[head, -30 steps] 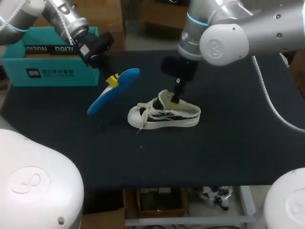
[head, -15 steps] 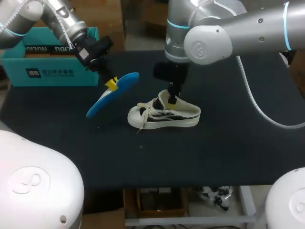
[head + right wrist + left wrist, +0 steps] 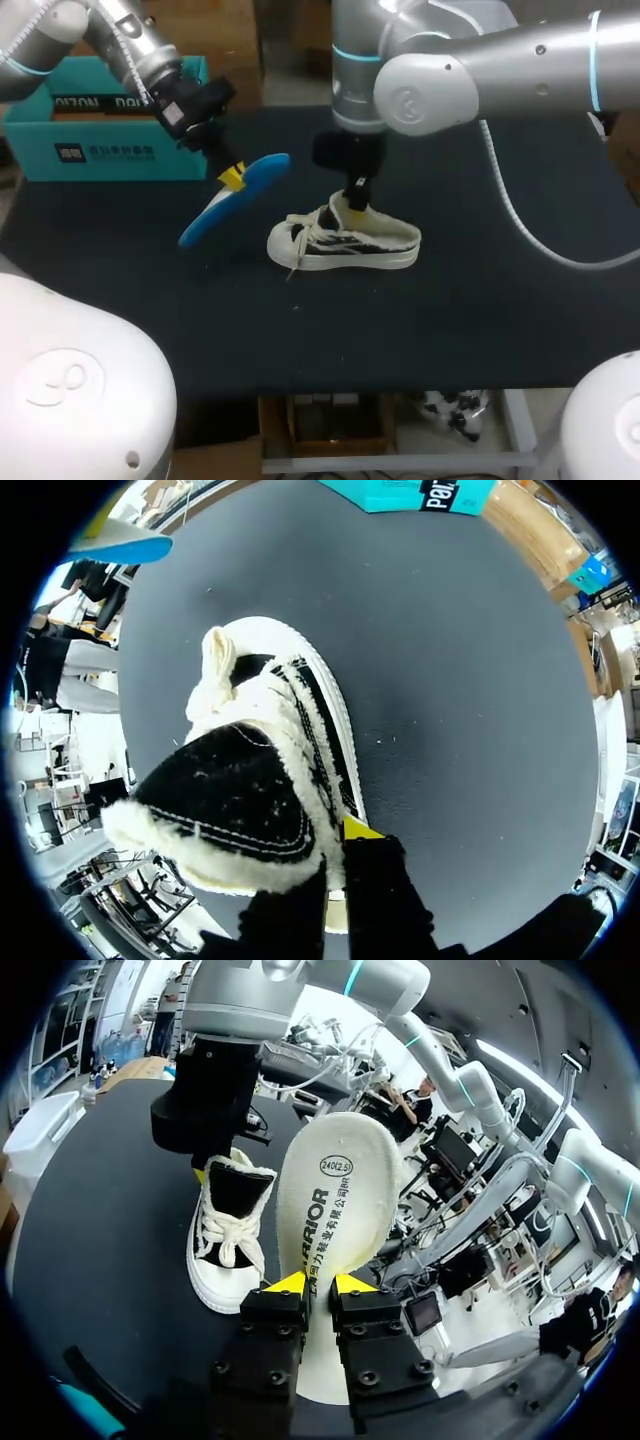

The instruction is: Open the shoe tongue, take the insole out of the shoe, put the insole back into the shoe, and pack the shoe into the shoebox

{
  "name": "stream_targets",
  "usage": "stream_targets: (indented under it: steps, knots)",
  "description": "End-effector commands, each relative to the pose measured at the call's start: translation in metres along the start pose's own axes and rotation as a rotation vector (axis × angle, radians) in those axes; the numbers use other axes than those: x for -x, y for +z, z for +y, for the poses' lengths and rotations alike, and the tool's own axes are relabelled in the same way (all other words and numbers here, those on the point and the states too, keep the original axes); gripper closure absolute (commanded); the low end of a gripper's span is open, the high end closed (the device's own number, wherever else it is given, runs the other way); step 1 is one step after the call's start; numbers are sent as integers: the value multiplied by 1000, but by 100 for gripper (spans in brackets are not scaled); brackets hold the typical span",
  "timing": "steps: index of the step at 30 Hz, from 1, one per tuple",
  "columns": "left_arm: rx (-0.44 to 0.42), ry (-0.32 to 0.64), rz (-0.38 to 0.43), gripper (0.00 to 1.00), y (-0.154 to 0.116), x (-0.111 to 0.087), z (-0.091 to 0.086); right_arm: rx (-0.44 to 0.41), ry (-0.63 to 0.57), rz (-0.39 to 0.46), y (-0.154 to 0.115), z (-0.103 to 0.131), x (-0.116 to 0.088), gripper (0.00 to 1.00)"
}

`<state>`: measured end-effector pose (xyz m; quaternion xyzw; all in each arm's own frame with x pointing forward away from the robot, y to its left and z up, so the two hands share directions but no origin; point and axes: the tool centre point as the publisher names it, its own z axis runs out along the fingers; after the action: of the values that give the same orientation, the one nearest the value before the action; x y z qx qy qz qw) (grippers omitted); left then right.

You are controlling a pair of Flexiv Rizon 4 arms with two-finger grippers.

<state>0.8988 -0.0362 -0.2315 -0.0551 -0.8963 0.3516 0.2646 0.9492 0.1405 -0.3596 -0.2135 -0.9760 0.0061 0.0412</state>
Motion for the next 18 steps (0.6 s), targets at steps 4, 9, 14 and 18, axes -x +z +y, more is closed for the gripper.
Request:
stream_targets:
  steps: [4,9,14,18]
  knots:
    - [-3,61,63,100,-3,2,-16,81,89,8,-9,-16,-9,100]
    - [-8,136,140,100,-3,-2,-36,148,199,35,-15,-25,-17,100]
    - [2,199,209,100,0,-5,-57,217,344,60,-22,-32,-30,100]
    - [8,237,252,100,1,-4,-69,283,466,71,-25,-36,-40,100]
